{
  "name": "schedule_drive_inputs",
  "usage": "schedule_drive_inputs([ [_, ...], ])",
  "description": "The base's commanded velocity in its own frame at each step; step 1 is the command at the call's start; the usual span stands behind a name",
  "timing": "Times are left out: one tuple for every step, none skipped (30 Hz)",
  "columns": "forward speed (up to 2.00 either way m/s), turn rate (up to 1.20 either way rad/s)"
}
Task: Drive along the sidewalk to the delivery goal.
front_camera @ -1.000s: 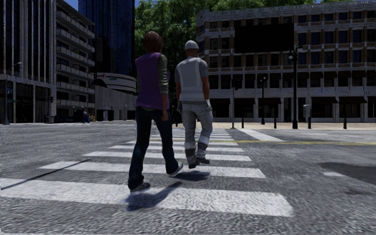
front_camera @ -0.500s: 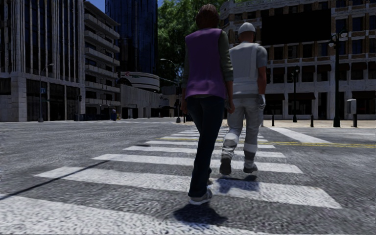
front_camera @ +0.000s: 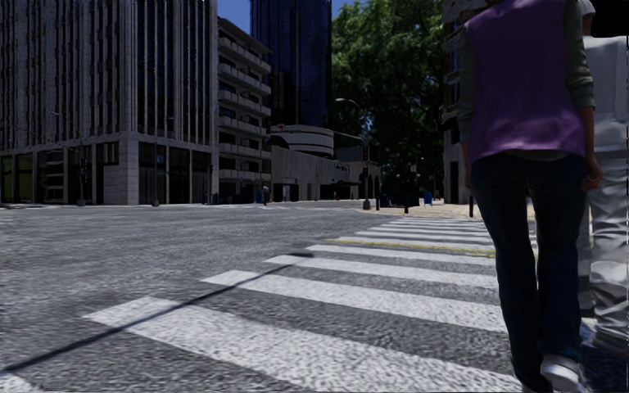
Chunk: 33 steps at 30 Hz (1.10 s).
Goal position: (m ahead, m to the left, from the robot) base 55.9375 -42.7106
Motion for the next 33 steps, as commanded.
schedule_drive_inputs([
  [1.55, 0.59],
  [1.55, 0.59],
  [1.55, 0.59],
  [1.55, 0.58],
  [1.55, 0.55],
  [1.55, 0.45],
  [1.55, 0.0],
  [1.55, 0.0],
  [1.55, 0.0],
  [1.55, 0.0],
  [1.55, 0.0],
  [1.55, 0.0],
  [1.55, 0.0],
  [1.54, 0.0],
  [1.53, 0.0],
  [1.53, 0.0],
  [1.53, -0.06],
  [1.52, -0.23],
  [1.5, -0.34],
  [1.5, -0.34],
  [1.49, -0.44],
  [1.49, -0.47],
  [1.49, -0.47],
  [1.49, -0.48],
  [1.49, -0.48],
  [1.49, -0.48],
  [1.49, -0.48],
  [1.49, -0.48],
  [1.49, -0.48],
  [1.5, -0.48],
  [1.5, -0.48],
  [2.0, -0.48],
  [2.0, -0.48],
])
